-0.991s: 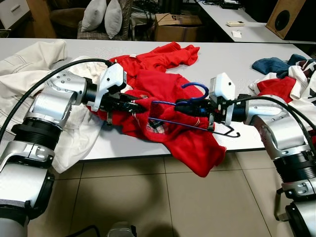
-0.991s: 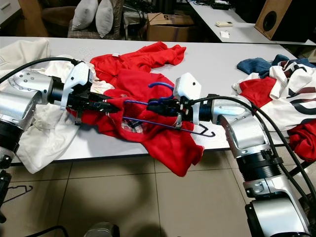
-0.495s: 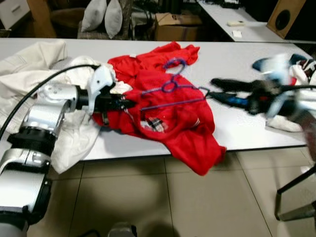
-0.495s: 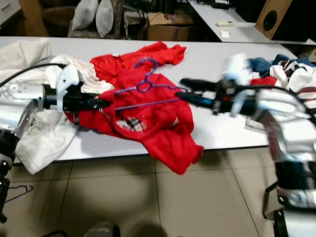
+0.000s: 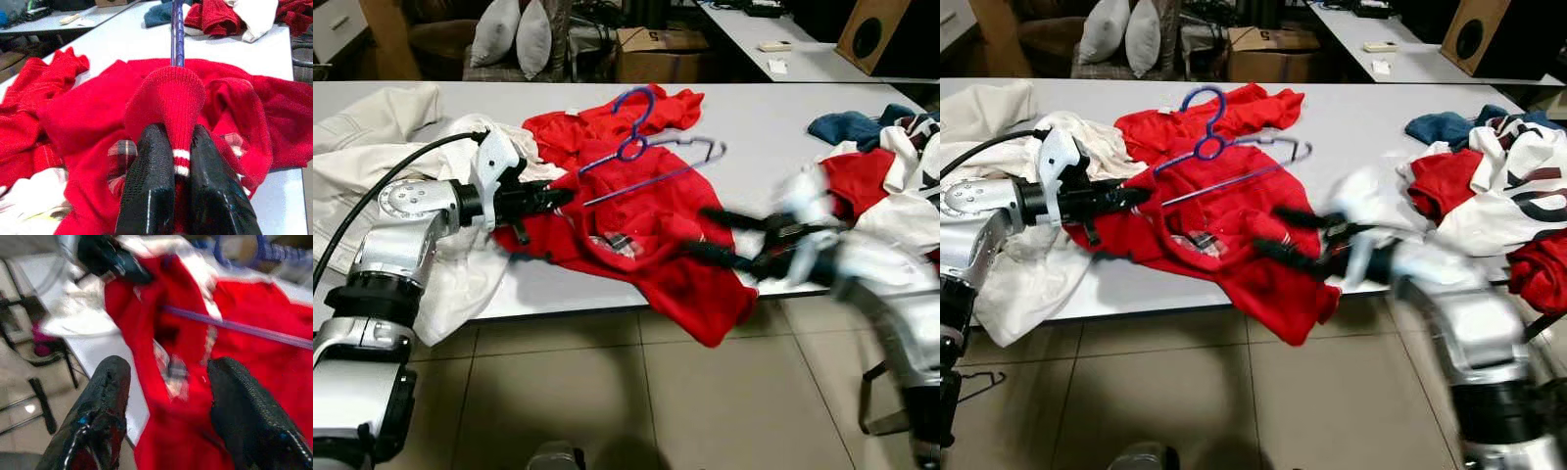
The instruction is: Hang hanger
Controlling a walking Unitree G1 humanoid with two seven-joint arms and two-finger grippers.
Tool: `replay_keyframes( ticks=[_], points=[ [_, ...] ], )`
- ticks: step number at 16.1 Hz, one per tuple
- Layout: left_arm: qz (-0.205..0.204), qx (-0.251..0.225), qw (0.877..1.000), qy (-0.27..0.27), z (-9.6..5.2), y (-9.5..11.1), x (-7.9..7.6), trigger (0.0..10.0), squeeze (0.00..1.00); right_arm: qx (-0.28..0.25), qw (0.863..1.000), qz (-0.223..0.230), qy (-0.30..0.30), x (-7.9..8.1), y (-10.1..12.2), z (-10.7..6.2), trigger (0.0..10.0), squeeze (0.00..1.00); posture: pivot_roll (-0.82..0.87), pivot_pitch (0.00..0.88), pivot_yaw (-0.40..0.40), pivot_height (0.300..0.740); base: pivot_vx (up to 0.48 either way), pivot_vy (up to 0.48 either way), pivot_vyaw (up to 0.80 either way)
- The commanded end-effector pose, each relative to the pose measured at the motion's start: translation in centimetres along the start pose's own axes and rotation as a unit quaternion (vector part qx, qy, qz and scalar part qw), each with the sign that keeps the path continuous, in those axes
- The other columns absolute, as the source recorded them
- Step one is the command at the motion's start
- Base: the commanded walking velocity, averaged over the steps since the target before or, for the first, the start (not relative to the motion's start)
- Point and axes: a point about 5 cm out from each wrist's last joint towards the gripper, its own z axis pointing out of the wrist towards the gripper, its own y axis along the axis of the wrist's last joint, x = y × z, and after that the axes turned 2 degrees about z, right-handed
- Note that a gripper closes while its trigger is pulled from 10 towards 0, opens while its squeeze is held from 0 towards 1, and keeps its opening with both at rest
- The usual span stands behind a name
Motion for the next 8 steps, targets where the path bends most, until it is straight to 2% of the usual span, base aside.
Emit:
replay_keyframes(
  ticks=[1,4,5,6,8],
  points=[
    [0.009,-0.011,1.000,0.009,-0.2,0.6,0.1,0.0,0.00,0.025,0.998,0.024,-0.055,-0.7,-1.0,0.8,10.0,1.00,0.06,0.000,-0.010,0.740,0.000,0.000,0.00],
    [0.020,-0.015,1.000,0.007,-0.2,1.2,-0.3,0.0,0.00,0.039,0.975,0.112,-0.187,-3.0,-2.6,2.4,10.0,1.00,0.06,0.000,-0.013,0.740,0.000,0.000,0.00],
    [0.022,-0.017,1.000,0.006,-0.2,1.4,-0.5,0.0,0.00,0.042,0.969,0.130,-0.206,-3.3,-3.0,2.6,10.0,0.76,0.06,0.000,-0.015,0.740,0.000,0.000,0.00],
    [0.026,-0.019,0.999,0.003,0.0,1.7,-0.7,0.0,0.00,0.051,0.958,0.169,-0.225,-4.1,-3.6,2.8,10.0,0.00,0.06,0.000,-0.023,0.740,0.000,0.000,0.00],
    [0.033,-0.017,0.999,0.000,0.0,1.8,-1.0,0.0,0.00,0.086,0.945,0.212,-0.232,-4.8,-4.3,2.8,10.0,0.00,0.06,0.000,-0.031,0.740,0.000,0.000,0.00]
  ],
)
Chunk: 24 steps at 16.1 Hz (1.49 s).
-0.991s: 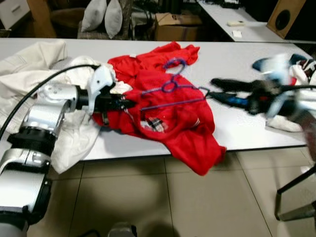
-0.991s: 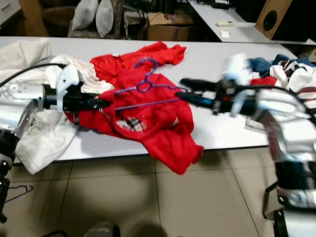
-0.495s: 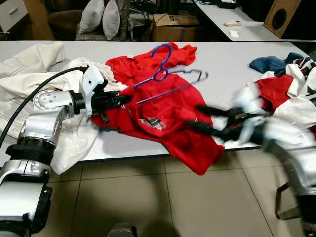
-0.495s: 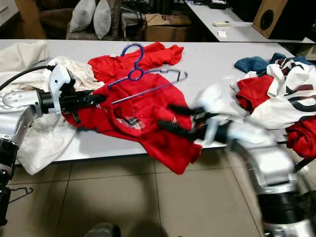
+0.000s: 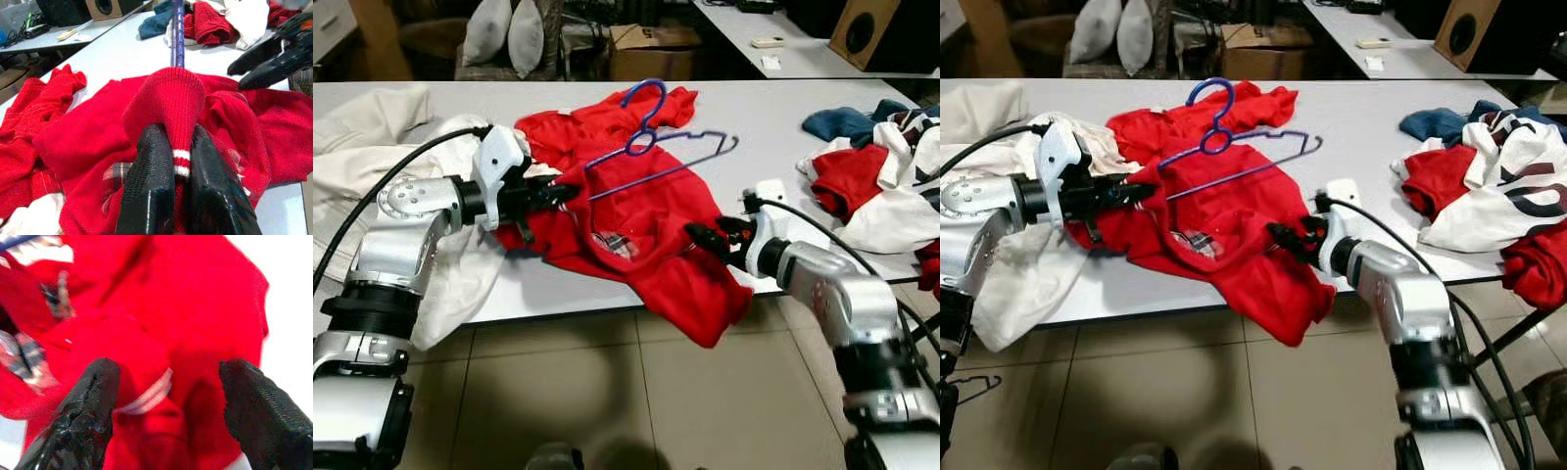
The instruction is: Hang hanger
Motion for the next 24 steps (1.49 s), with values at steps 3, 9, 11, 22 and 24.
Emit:
replay_keyframes(
  ticks=[3,9,11,22,24],
  points=[
    [0.007,-0.008,1.000,-0.005,-0.1,0.6,-0.6,0.0,0.00,0.030,0.992,0.092,0.082,0.0,0.4,0.1,10.0,0.00,0.07,0.000,-0.047,0.740,0.000,0.000,0.00],
    [0.008,-0.004,1.000,0.004,-0.4,0.5,-1.1,0.0,0.00,0.038,0.977,0.137,0.156,0.7,1.2,-0.1,10.0,0.00,0.10,0.000,-0.084,0.740,0.000,0.000,0.00],
    [0.006,-0.009,1.000,0.010,-0.2,0.6,-1.3,0.0,0.00,0.058,0.976,0.143,0.153,1.4,0.2,0.7,7.2,0.00,0.10,0.000,-0.082,0.740,0.000,0.000,0.00],
    [0.007,-0.010,1.000,0.017,0.1,0.8,-1.3,0.0,0.00,0.149,0.968,0.183,0.089,1.4,-3.0,2.1,0.0,0.00,0.09,0.000,-0.077,0.740,0.000,0.000,0.00],
    [0.007,-0.009,1.000,0.018,0.1,0.8,-1.3,0.0,0.00,0.139,0.969,0.189,0.079,1.0,-2.7,2.0,0.0,0.00,0.09,0.000,-0.075,0.740,0.000,0.000,0.00]
  ],
)
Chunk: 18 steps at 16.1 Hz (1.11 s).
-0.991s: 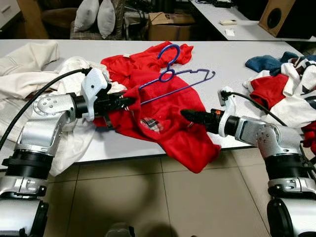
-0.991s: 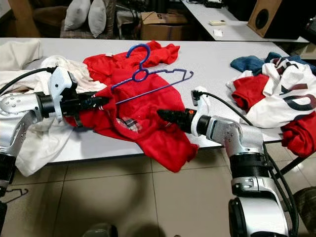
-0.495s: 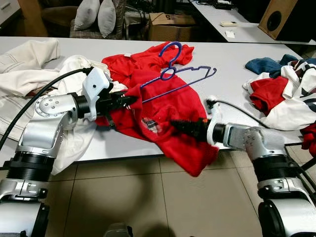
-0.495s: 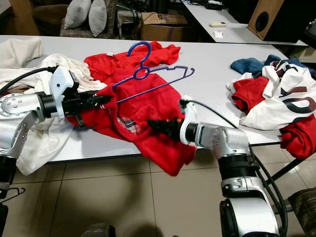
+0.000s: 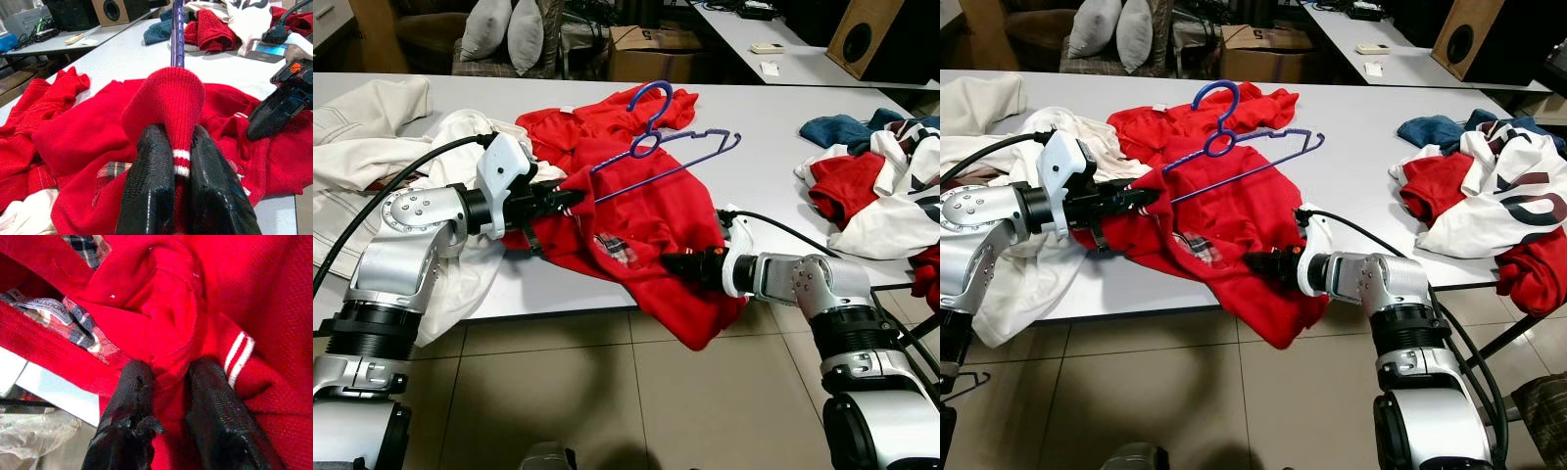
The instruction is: Hang hanger
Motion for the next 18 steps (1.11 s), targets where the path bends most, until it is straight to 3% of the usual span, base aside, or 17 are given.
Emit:
replay_keyframes(
  ticks=[1,9,14,15,18],
  points=[
    [0.008,-0.007,1.000,0.002,0.1,0.5,0.0,0.0,0.00,-0.004,1.000,0.008,-0.025,-0.7,0.2,-0.4,0.0,0.00,0.09,0.000,-0.074,0.740,0.000,0.000,0.00],
    [0.004,-0.008,1.000,0.005,0.5,0.3,0.0,0.0,0.00,-0.080,0.996,0.042,-0.005,-1.2,1.1,-1.8,0.0,0.00,0.07,0.000,-0.064,0.740,0.000,0.000,0.00],
    [-0.004,-0.014,1.000,0.006,0.5,0.0,-0.5,0.0,0.00,-0.203,0.972,0.110,-0.030,-3.6,2.4,-5.6,0.0,0.00,0.05,0.000,-0.052,0.740,0.000,0.000,0.00],
    [-0.009,-0.024,1.000,0.003,0.5,0.0,-0.9,0.0,0.00,-0.245,0.960,0.126,-0.043,-4.5,2.9,-7.5,0.0,0.00,0.05,0.000,-0.046,0.740,0.000,0.000,0.00],
    [-0.015,-0.041,0.999,-0.017,0.4,0.0,-1.8,0.0,0.00,-0.300,0.940,0.142,-0.080,-6.1,3.8,-10.1,0.0,0.00,0.04,0.000,-0.036,0.740,0.000,0.000,0.00]
  ],
)
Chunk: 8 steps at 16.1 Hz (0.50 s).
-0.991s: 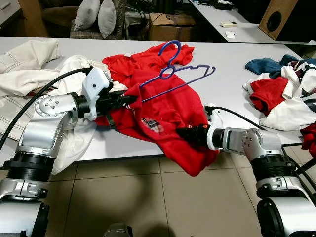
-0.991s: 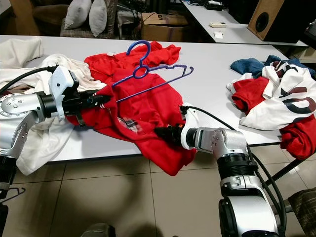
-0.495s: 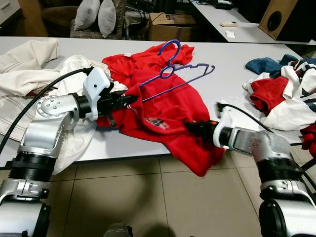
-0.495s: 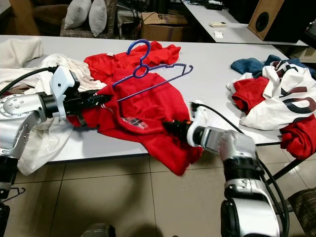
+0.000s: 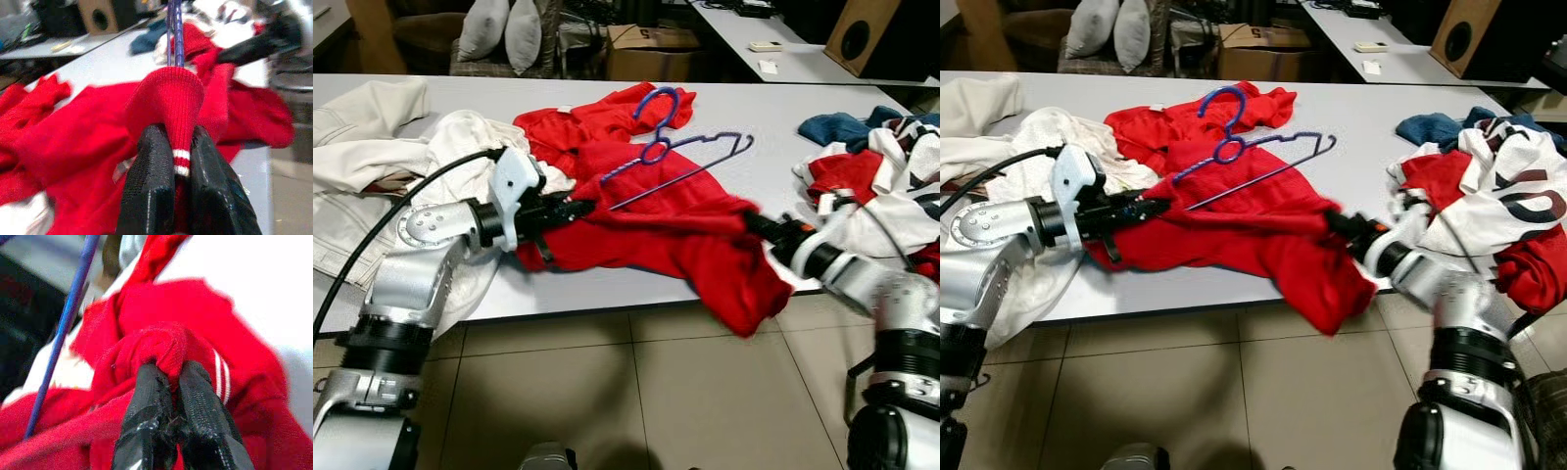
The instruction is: Hang hanger
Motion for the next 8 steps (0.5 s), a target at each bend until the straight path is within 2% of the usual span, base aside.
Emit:
replay_keyframes(
  ticks=[1,2,3,7,8],
  points=[
    [0.003,-0.009,1.000,-0.013,-0.4,0.3,-0.4,0.0,0.00,-0.080,0.995,0.000,-0.055,-1.5,3.2,-1.8,0.0,0.00,0.03,0.000,-0.033,0.740,0.000,0.000,0.00],
    [0.002,0.002,0.999,-0.044,-0.4,-0.3,-1.4,0.0,0.00,-0.129,0.989,0.020,-0.074,-2.1,4.9,-2.6,0.0,0.00,0.03,0.000,-0.034,0.740,0.000,0.000,0.00],
    [0.000,0.006,0.999,-0.052,-0.5,-0.6,-1.7,0.0,0.00,-0.149,0.985,0.033,-0.078,-2.2,5.5,-3.0,0.0,0.00,0.03,0.000,-0.035,0.740,0.000,0.000,0.00],
    [-0.006,0.018,0.997,-0.074,-1.1,-1.1,-2.3,0.0,0.00,-0.192,0.976,0.050,-0.094,-2.6,7.2,-3.9,0.0,0.00,0.03,0.000,-0.036,0.740,0.000,0.000,0.00],
    [0.003,0.043,0.996,-0.077,-1.5,-1.6,-2.2,0.0,0.00,-0.198,0.974,0.050,-0.095,-2.5,7.7,-4.0,0.0,0.00,0.03,0.000,-0.037,0.740,0.000,0.000,0.00]
  ],
)
